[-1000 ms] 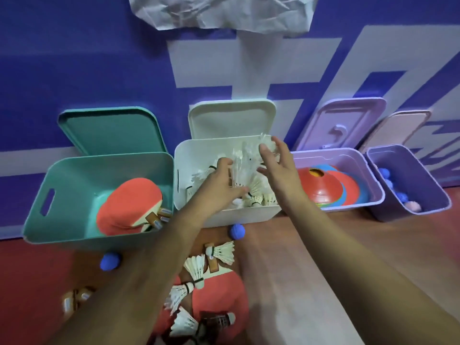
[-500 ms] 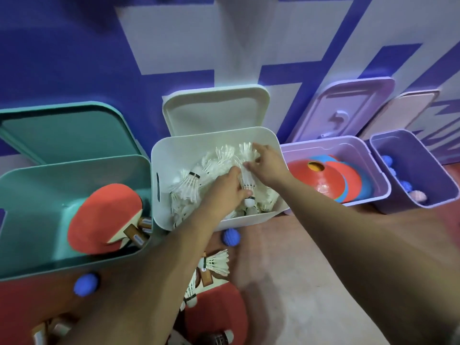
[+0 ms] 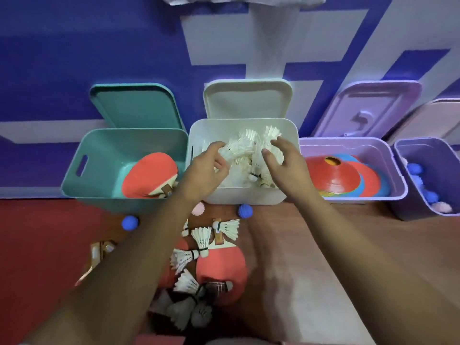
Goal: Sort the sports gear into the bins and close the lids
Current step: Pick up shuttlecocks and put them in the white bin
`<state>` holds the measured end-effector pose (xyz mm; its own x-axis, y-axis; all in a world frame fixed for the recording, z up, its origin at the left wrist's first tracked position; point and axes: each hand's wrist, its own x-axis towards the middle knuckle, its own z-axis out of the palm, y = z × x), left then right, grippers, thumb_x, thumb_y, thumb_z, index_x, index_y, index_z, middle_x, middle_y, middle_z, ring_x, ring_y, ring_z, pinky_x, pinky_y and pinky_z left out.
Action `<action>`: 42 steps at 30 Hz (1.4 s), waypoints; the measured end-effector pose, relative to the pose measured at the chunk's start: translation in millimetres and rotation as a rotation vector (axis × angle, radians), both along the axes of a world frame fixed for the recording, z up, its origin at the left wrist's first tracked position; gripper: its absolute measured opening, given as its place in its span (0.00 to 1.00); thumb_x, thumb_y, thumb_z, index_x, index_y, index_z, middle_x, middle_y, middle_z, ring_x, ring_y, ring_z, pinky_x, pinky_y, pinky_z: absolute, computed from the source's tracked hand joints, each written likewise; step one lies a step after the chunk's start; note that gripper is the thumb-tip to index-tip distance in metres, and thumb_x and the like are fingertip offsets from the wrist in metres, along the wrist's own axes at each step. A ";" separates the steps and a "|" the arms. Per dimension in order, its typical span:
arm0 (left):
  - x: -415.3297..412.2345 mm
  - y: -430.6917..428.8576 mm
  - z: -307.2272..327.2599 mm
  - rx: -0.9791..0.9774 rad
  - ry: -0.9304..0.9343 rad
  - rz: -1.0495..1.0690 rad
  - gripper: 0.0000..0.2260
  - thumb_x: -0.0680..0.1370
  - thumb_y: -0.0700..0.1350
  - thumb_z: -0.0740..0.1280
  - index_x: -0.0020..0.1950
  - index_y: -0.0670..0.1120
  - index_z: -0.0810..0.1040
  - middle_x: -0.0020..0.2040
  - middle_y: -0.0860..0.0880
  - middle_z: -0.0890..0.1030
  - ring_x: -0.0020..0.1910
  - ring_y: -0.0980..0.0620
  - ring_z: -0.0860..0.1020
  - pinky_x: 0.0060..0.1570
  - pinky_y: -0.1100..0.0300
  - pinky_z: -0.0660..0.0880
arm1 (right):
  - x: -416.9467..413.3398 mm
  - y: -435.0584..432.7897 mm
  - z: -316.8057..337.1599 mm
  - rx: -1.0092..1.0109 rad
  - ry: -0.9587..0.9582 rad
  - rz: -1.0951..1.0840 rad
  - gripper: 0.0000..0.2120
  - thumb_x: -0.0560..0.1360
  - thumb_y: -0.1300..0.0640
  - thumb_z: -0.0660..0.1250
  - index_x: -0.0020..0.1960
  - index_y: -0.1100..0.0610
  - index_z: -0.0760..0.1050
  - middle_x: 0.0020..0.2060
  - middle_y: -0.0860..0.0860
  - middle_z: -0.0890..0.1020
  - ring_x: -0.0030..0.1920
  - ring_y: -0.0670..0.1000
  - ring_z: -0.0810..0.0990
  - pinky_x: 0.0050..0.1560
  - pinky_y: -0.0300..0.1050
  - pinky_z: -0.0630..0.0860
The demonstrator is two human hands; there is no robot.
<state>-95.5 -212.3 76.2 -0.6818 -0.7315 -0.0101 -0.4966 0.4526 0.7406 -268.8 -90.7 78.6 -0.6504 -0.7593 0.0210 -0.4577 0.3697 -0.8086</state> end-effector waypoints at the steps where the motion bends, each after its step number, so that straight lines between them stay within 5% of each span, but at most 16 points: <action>1: 16.0 6.8 2.8 -0.014 0.025 0.037 0.19 0.77 0.42 0.66 0.68 0.48 0.70 0.46 0.53 0.79 0.44 0.57 0.78 0.49 0.60 0.75 | 12.6 9.9 1.3 -0.012 0.002 0.014 0.22 0.79 0.48 0.65 0.68 0.58 0.73 0.71 0.53 0.71 0.72 0.50 0.67 0.73 0.44 0.61; 5: 85.7 42.6 -6.5 0.008 0.037 0.187 0.16 0.75 0.43 0.66 0.62 0.48 0.74 0.41 0.56 0.77 0.38 0.63 0.75 0.44 0.62 0.73 | 60.4 46.6 -7.5 -0.120 0.016 0.066 0.16 0.77 0.54 0.67 0.62 0.60 0.76 0.62 0.54 0.77 0.65 0.50 0.73 0.67 0.45 0.68; 11: 182.1 110.5 -53.7 0.072 -0.139 0.354 0.11 0.75 0.43 0.67 0.56 0.45 0.77 0.45 0.51 0.78 0.47 0.49 0.79 0.50 0.55 0.75 | 124.8 81.4 -44.3 0.018 -0.025 0.218 0.16 0.76 0.53 0.68 0.61 0.59 0.76 0.55 0.52 0.76 0.59 0.53 0.75 0.63 0.49 0.71; 14: 222.0 135.8 -78.2 0.109 -0.296 0.389 0.17 0.75 0.53 0.65 0.57 0.43 0.78 0.52 0.46 0.79 0.55 0.45 0.76 0.56 0.53 0.73 | 156.2 95.6 -63.9 0.130 -0.073 0.291 0.18 0.73 0.46 0.64 0.58 0.56 0.77 0.51 0.52 0.76 0.54 0.54 0.75 0.59 0.53 0.73; 17: 247.7 151.1 -95.3 0.134 -0.397 0.359 0.17 0.76 0.51 0.67 0.61 0.43 0.77 0.56 0.43 0.76 0.57 0.44 0.75 0.59 0.54 0.72 | 185.9 111.3 -85.9 0.270 -0.094 0.352 0.26 0.72 0.41 0.62 0.64 0.56 0.74 0.57 0.55 0.75 0.60 0.55 0.73 0.65 0.49 0.70; 21: 264.1 158.9 -111.0 0.146 -0.386 0.201 0.17 0.76 0.49 0.69 0.64 0.48 0.77 0.59 0.48 0.74 0.59 0.49 0.75 0.62 0.59 0.70 | 217.3 126.7 -108.5 0.392 -0.085 0.365 0.24 0.76 0.47 0.67 0.68 0.58 0.72 0.62 0.57 0.72 0.63 0.57 0.73 0.66 0.48 0.69; 26: 279.8 153.2 -135.1 0.149 -0.425 0.053 0.19 0.75 0.55 0.68 0.66 0.53 0.76 0.61 0.51 0.72 0.53 0.51 0.78 0.60 0.55 0.73 | 264.2 145.1 -125.7 0.486 -0.056 0.230 0.22 0.75 0.48 0.67 0.65 0.56 0.72 0.58 0.56 0.72 0.58 0.58 0.75 0.60 0.47 0.71; 30: 284.6 144.9 -145.4 0.086 -0.450 -0.061 0.24 0.76 0.58 0.66 0.69 0.49 0.73 0.64 0.48 0.72 0.64 0.48 0.71 0.66 0.54 0.68 | 306.3 157.5 -134.9 0.502 -0.127 0.089 0.25 0.74 0.48 0.67 0.69 0.53 0.69 0.54 0.55 0.73 0.58 0.59 0.74 0.59 0.48 0.72; 35: 275.1 135.4 -153.8 -0.008 -0.485 -0.183 0.24 0.75 0.61 0.66 0.67 0.50 0.75 0.60 0.46 0.75 0.64 0.44 0.71 0.65 0.51 0.67 | 336.6 161.6 -155.8 0.518 -0.172 -0.084 0.28 0.75 0.46 0.63 0.73 0.46 0.61 0.50 0.57 0.76 0.55 0.61 0.76 0.54 0.49 0.74; 42: 255.6 139.0 -162.6 -0.088 -0.508 -0.312 0.19 0.75 0.60 0.65 0.60 0.51 0.81 0.58 0.44 0.77 0.61 0.43 0.70 0.64 0.53 0.65 | 341.0 147.0 -159.8 0.417 -0.272 -0.312 0.19 0.75 0.55 0.66 0.65 0.59 0.70 0.53 0.59 0.78 0.54 0.59 0.77 0.51 0.45 0.71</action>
<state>160.1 -73.2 -86.4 -0.7901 -0.5102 -0.3397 -0.6123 0.6829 0.3985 72.2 56.3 -81.2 -0.7843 -0.4398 -0.4376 -0.0725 0.7655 -0.6393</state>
